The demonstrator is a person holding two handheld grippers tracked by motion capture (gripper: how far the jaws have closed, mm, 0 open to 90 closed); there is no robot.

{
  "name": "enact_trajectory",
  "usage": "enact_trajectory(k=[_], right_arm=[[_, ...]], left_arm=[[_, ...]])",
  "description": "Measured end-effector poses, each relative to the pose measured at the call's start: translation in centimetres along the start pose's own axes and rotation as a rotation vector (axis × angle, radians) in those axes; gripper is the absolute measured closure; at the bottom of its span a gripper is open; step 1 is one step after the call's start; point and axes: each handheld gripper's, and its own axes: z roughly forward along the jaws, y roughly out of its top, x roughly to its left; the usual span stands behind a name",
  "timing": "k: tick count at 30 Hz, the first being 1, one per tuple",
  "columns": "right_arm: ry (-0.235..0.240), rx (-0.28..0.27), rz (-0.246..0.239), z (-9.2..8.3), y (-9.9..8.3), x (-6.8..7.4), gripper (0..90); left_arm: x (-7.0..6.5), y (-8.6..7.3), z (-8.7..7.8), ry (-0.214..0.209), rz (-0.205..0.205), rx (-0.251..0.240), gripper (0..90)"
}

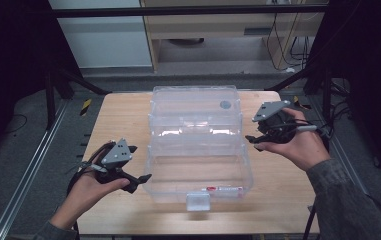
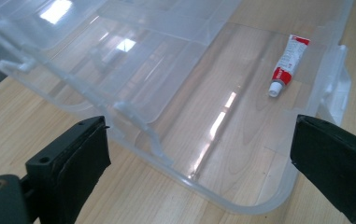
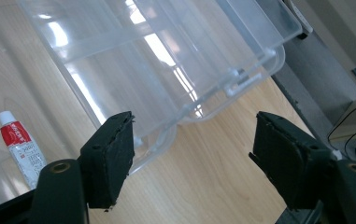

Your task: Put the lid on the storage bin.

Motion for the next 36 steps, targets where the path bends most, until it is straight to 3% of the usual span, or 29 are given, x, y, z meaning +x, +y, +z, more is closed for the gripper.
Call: enact_trajectory(k=[4, 7, 9, 13, 20, 25, 36], right_arm=[[0.025, 0.010, -0.050, 0.6, 1.7, 0.0, 34.2], [0.058, 0.015, -0.129, 1.8, 3.3, -0.1, 39.7], [0.067, 0.015, -0.141, 2.0, 3.5, -0.1, 41.3], [0.088, 0.034, -0.213, 3.5, 4.5, -0.1, 46.7], [0.142, 0.081, -0.281, 5.7, 6.1, -0.5, 53.9], [0.173, 0.133, -0.340, 7.4, 7.0, -0.8, 59.2], [0.221, 0.184, -0.416, 8.4, 7.7, -1.0, 71.1]], left_arm=[[-0.7, 0.6, 0.5, -0.020, 0.020, 0.003, 3.9], [-1.2, 0.8, 0.7, -0.046, 0.035, 0.011, 3.8], [-1.5, 1.0, 1.1, -0.058, 0.039, 0.027, 3.7], [-1.9, 1.2, 2.0, -0.076, 0.053, 0.058, 4.1], [-2.1, 1.6, 3.4, -0.120, 0.082, 0.090, 4.1], [-2.3, 2.1, 3.8, -0.127, 0.105, 0.101, 4.5], [-2.8, 2.3, 4.4, -0.147, 0.147, 0.137, 4.3]])
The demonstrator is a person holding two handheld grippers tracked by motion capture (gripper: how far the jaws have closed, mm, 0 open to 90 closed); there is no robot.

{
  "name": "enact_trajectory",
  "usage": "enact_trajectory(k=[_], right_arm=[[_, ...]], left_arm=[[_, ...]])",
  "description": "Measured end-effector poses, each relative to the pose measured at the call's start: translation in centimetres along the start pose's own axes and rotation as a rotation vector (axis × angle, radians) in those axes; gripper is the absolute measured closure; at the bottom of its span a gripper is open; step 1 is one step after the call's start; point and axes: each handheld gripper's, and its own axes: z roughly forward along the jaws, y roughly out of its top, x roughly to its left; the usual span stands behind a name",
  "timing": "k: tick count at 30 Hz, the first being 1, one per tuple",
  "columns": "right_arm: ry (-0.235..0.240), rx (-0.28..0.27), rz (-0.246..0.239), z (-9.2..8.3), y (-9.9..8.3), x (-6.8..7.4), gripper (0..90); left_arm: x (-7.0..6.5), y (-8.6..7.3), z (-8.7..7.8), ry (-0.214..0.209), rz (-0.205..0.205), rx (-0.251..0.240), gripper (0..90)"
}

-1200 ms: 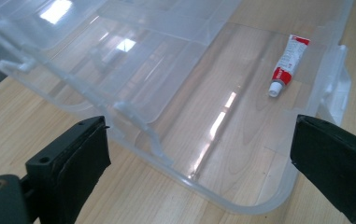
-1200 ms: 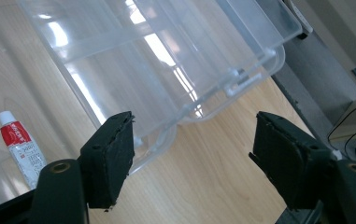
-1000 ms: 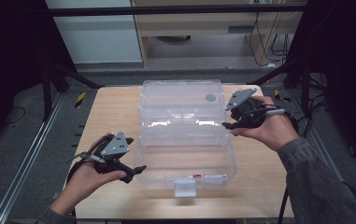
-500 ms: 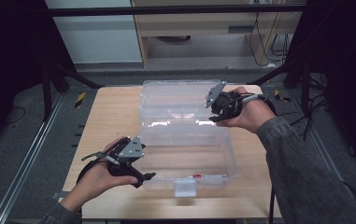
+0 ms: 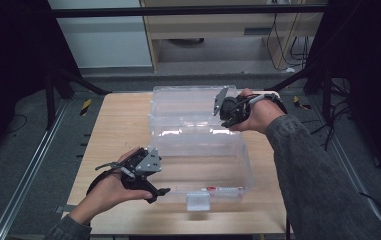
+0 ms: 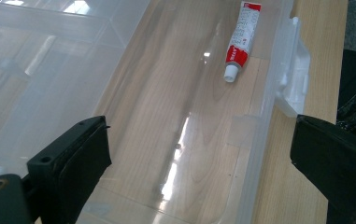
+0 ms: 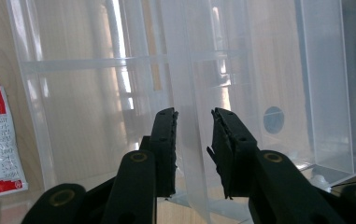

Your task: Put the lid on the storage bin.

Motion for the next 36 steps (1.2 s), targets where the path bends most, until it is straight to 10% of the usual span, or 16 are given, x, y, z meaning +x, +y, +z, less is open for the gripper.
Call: enact_trajectory(k=[14, 36], right_arm=[[0.027, 0.035, -0.051, 0.3, 0.5, 0.0, 80.4], [0.023, 0.048, -0.042, 0.3, 0.6, 0.1, 79.9]], left_arm=[[-0.8, 0.0, 0.6, -0.026, 0.025, 0.063, 10.3], [-1.4, -0.9, 2.9, -0.174, 0.068, 0.232, 69.0]])
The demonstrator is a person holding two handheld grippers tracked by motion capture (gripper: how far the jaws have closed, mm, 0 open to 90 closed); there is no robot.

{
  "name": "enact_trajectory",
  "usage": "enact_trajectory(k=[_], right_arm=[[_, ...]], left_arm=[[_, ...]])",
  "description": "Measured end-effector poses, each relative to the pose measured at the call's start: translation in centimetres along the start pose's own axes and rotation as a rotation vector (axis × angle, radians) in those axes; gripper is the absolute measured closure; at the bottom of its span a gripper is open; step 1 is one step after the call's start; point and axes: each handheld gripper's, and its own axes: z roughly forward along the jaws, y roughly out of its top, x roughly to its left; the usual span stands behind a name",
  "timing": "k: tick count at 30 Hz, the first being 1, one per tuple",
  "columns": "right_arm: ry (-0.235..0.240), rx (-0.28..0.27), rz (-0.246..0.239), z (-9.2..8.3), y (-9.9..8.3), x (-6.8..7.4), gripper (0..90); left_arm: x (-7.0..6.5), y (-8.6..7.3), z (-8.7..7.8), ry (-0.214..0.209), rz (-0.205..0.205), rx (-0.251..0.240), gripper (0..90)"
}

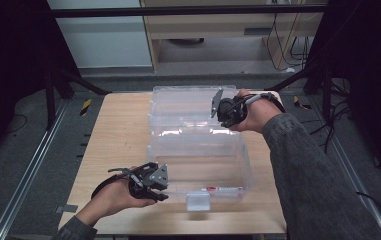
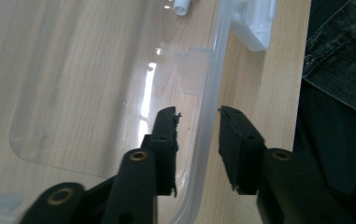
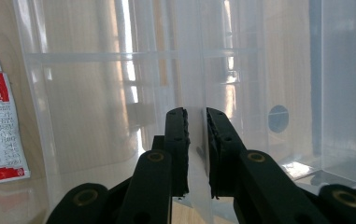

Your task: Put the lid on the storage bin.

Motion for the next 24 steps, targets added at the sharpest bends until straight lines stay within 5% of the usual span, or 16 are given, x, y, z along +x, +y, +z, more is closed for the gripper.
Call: enact_trajectory(k=[10, 24], right_arm=[[0.000, -0.002, -0.003, 0.0, 0.0, 0.0, 80.8], [-0.014, -0.004, 0.022, 0.4, 0.2, -1.1, 81.7]], left_arm=[[0.0, -0.2, 0.6, -0.004, -0.015, -0.012, 80.9], [1.0, -0.2, 0.9, 0.024, -0.030, -0.044, 81.7]])
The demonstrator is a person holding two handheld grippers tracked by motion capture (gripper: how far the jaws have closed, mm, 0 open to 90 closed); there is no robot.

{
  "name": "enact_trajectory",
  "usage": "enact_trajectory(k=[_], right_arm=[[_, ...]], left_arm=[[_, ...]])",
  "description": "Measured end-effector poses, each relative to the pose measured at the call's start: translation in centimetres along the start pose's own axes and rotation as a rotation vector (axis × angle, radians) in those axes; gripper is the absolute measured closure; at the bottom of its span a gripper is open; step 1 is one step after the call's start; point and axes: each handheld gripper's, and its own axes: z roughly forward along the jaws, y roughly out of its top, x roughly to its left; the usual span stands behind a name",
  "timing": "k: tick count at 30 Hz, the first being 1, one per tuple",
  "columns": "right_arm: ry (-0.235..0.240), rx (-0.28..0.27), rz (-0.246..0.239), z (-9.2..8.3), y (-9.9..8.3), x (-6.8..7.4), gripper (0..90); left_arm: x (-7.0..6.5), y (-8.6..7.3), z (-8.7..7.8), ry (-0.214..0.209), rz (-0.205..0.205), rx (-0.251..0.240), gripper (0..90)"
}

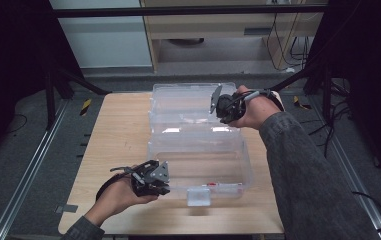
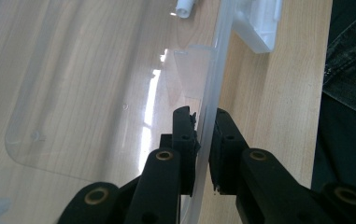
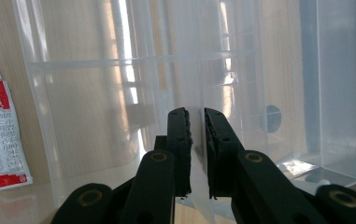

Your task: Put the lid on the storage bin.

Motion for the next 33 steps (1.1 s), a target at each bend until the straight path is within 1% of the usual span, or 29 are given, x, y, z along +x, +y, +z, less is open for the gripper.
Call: enact_trajectory(k=[3, 5, 7, 9, 12, 15, 18, 20, 23, 24, 26, 27, 29, 30, 33], right_arm=[[0.012, 0.004, -0.002, 0.0, 0.1, -0.2, 82.8], [0.023, 0.009, -0.010, -0.1, 0.3, -0.1, 83.8], [0.028, 0.011, -0.007, -0.3, 0.4, -0.1, 84.7], [0.035, 0.016, -0.006, -0.4, 0.5, 0.0, 85.5], [0.052, 0.008, 0.002, -0.8, 0.6, 0.2, 86.9], [0.059, 0.002, 0.000, -1.0, 0.7, 0.4, 87.6], [0.059, 0.002, -0.012, -1.5, 0.9, 1.0, 87.9], [0.057, 0.003, -0.026, -1.8, 1.0, 1.4, 88.0], [0.049, -0.006, -0.036, -2.3, 1.0, 2.1, 88.1], [0.044, -0.013, -0.038, -2.4, 1.0, 2.2, 88.1], [0.033, -0.019, -0.048, -2.8, 0.9, 3.1, 88.1], [0.033, -0.019, -0.048, -2.8, 0.9, 3.1, 88.1], [0.026, -0.014, -0.056, -3.1, 0.9, 3.7, 88.0], [0.022, -0.015, -0.059, -3.2, 0.9, 4.0, 88.0], [0.011, -0.018, -0.071, -3.6, 0.9, 4.7, 87.9]], left_arm=[[0.0, 0.0, 0.0, 0.000, 0.003, 0.001, 81.9], [0.0, 0.0, 0.0, 0.001, -0.001, -0.003, 81.8], [0.0, -0.1, 0.0, 0.001, -0.007, -0.006, 81.7], [-0.1, -0.1, 0.0, 0.013, -0.009, -0.007, 81.6], [-0.1, -0.1, 0.0, 0.017, -0.010, -0.007, 81.5], [-0.2, -0.2, 0.0, 0.024, -0.014, -0.008, 81.4], [-0.2, -0.1, 0.0, 0.026, -0.016, -0.007, 81.3], [-0.2, -0.1, 0.0, 0.030, -0.009, 0.000, 81.2], [-0.3, -0.1, 0.1, 0.033, -0.020, -0.009, 81.1], [-0.3, -0.1, 0.1, 0.033, -0.017, -0.007, 81.1], [-0.4, -0.1, 0.2, 0.037, -0.018, -0.013, 81.0], [-0.4, -0.1, 0.1, 0.037, -0.020, -0.013, 81.0], [-0.2, -0.1, 0.1, 0.036, -0.009, 0.001, 80.9], [-0.3, -0.1, 0.1, 0.036, -0.013, -0.003, 80.8], [-0.3, -0.1, 0.1, 0.039, -0.006, 0.002, 80.4]])
